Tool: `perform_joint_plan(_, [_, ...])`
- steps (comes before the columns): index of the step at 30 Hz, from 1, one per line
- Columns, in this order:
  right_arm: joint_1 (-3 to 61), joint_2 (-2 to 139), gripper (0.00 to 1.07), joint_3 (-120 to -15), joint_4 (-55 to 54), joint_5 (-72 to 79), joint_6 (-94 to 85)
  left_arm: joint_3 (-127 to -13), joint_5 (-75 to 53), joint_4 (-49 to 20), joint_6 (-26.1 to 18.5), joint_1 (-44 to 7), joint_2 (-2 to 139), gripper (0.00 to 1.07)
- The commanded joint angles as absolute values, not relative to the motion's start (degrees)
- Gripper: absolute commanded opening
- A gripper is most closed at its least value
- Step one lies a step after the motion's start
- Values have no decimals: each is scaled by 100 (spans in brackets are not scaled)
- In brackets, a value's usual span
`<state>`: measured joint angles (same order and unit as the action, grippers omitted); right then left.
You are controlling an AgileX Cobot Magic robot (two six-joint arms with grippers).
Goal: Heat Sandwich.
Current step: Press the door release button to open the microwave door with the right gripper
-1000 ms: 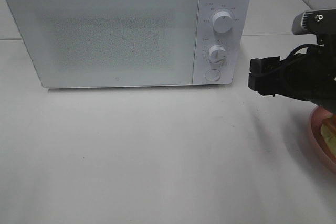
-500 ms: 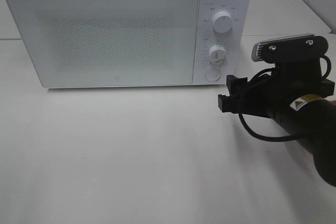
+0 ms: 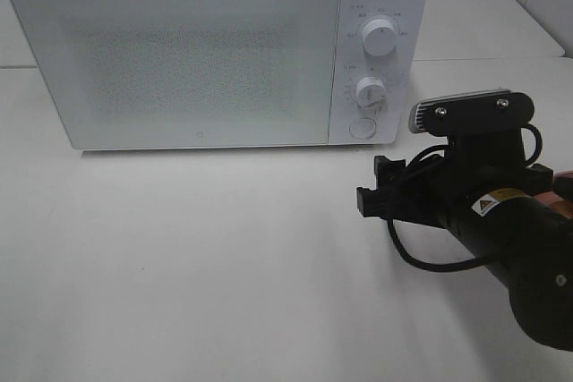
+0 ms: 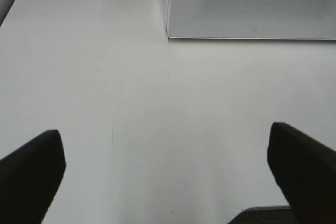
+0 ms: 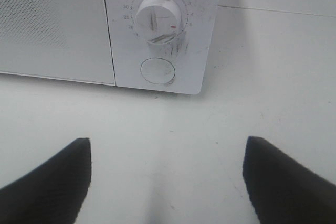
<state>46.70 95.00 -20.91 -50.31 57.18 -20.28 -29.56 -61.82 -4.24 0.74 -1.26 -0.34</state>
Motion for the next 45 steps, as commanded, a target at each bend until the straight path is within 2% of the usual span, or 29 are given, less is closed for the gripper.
perform_joint_plan(1, [4698,9488,75,-2097,-5019,5793,-1570,-2945,-6119,-481,69,-160,-178,100])
perform_joint_plan(12, [4698,9488,72,-2097,-5019,5947,985,-2945,-6119,-481,69,-160,-178,100])
perform_joint_plan(19, [4698,9488,66,-2097,-5019,5919,3438,-2945,-6119,-481,69,-160,-178,100])
perform_joint_plan(25, [4698,9488,59,-2097,-5019,5879,4469,-2945,-6119,-481,69,-160,-178,100])
perform_joint_plan(29, [4698,9488,46,-2097,-5013,5856,5466,-2945,-6119,-481,69,-160,-178,100])
perform_joint_plan(30, [4698,9488,46,-2097,-5013,5856,5466,-2945,-6119,-481,69,-160,-178,100])
perform_joint_plan(31, [4698,9488,38,-2097,-5013,5827,5787,-2945,-6119,-481,69,-160,-178,100])
perform_joint_plan(33, [4698,9488,29,-2097,-5019,5752,6062,-2945,-6119,-481,69,-160,-178,100])
perform_joint_plan(34, [4698,9488,29,-2097,-5019,5752,6062,-2945,-6119,-481,69,-160,-178,100])
perform_joint_plan(38, [4698,9488,3,-2097,-5002,5724,6297,-2945,-6119,-481,69,-160,-178,100])
perform_joint_plan(40, [4698,9488,0,-2097,-5002,5724,6297,-2945,-6119,-481,69,-160,-178,100])
perform_joint_plan(45, [4698,9488,0,-2097,-5002,5707,6297,-2945,-6119,-481,69,-160,-178,100])
